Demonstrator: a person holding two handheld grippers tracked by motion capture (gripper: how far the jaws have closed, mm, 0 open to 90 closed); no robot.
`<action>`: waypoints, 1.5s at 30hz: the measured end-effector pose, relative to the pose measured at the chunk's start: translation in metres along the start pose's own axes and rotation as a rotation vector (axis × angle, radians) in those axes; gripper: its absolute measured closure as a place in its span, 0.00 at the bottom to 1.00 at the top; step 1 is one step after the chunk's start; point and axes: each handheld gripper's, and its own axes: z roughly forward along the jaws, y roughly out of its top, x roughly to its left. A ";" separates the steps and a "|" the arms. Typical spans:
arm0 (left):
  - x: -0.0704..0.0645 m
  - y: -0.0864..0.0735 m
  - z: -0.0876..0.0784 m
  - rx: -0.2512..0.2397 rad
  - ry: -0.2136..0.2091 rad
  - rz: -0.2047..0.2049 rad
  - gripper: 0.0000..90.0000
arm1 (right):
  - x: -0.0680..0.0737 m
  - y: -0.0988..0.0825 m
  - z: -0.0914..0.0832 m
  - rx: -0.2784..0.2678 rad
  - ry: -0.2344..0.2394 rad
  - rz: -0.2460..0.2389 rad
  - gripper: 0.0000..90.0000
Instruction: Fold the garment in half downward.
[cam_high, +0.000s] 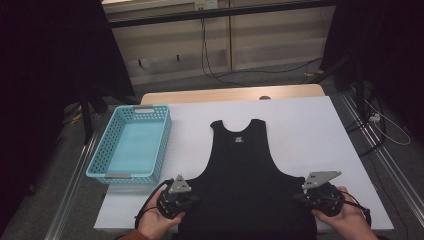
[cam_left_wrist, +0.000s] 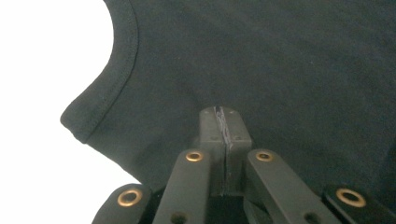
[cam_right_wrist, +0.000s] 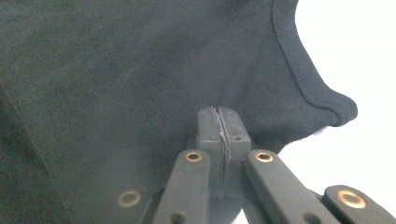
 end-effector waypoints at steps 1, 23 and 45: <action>-0.001 -0.001 -0.001 0.003 -0.005 0.003 1.00 | 0.000 0.000 0.000 -0.003 0.001 -0.003 1.00; -0.019 -0.012 -0.024 0.014 -0.100 0.033 0.94 | 0.022 -0.011 -0.015 -0.022 0.111 -0.057 0.97; 0.024 0.043 0.006 -0.215 0.071 -0.038 0.14 | -0.021 0.033 0.003 -0.319 -0.046 0.137 0.34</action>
